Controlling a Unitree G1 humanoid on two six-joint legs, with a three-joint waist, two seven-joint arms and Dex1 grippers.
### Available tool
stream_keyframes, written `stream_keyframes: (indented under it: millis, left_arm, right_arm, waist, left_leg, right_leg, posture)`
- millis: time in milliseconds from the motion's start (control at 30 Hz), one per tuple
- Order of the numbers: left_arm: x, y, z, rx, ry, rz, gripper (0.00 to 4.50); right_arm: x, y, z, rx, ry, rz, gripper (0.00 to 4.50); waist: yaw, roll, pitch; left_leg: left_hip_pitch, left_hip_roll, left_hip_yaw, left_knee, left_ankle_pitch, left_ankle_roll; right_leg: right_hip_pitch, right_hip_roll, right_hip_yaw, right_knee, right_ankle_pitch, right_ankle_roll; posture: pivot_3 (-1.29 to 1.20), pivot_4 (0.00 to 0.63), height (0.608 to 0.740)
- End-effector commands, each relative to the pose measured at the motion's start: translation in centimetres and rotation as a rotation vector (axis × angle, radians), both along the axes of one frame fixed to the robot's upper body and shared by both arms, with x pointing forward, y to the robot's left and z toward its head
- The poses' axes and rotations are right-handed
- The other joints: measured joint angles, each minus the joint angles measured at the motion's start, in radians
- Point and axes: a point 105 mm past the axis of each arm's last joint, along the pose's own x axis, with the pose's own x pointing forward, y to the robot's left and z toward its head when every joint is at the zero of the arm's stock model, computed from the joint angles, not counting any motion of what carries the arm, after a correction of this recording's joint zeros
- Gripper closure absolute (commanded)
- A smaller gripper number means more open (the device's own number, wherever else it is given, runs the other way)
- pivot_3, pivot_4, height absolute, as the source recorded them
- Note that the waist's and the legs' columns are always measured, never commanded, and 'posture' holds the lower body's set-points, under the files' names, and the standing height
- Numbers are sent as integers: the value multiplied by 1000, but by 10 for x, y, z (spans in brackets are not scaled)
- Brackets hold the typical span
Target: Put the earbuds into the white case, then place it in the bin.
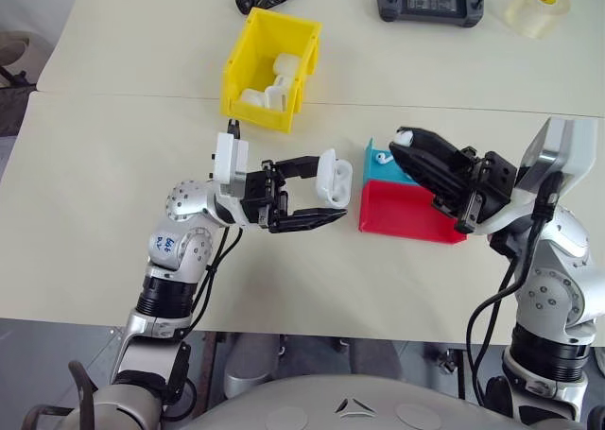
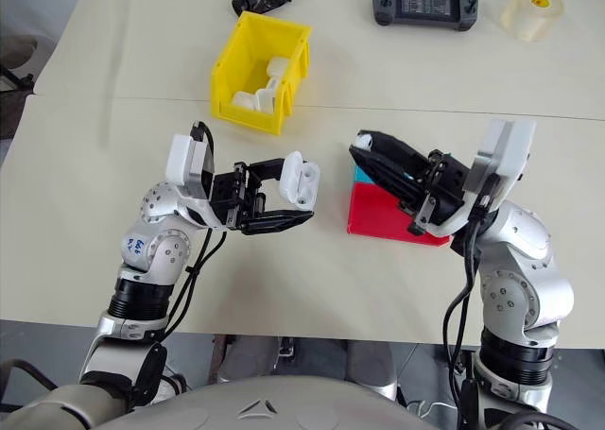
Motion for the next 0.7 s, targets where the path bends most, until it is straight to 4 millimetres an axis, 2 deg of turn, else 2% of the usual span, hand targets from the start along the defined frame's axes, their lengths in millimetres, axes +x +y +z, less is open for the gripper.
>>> stream_keyframes:
  millis: [33, 267, 533, 700]
  left_arm:
    - [-5, -1, 15, -44, -33, -31, 1716]
    - [-7, -6, 22, -70, 1, -74, 1716]
    - [-7, -12, 32, -91, 7, -96, 1716]
    - [-8, -13, 35, -97, 1, -103, 1716]
  right_arm:
    - [-9, 9, 16, 94, -39, 16, 4050]
    - [-15, 27, 25, 188, -30, 77, 4050]
    - [-20, 40, 13, 180, 0, 121, 4050]
    - [-17, 38, 5, 165, 9, 102, 4050]
  waist:
    - [-1, 0, 0]
    - [-2, 0, 0]
    - [-3, 0, 0]
    - [-3, 0, 0]
  left_leg:
    - [0, 0, 0, 0, 0, 0]
    - [0, 0, 0, 0, 0, 0]
    - [0, -1, 0, 0, 0, 0]
    - [0, 0, 0, 0, 0, 0]
  right_leg:
    - [0, 0, 0, 0, 0, 0]
    - [-1, 1, 0, 1, 0, 0]
    - [-1, 1, 1, 1, 0, 0]
    - [-1, 2, 1, 1, 0, 0]
  posture:
    - [0, 150, 740]
    - [0, 150, 740]
    - [0, 150, 740]
    - [0, 150, 740]
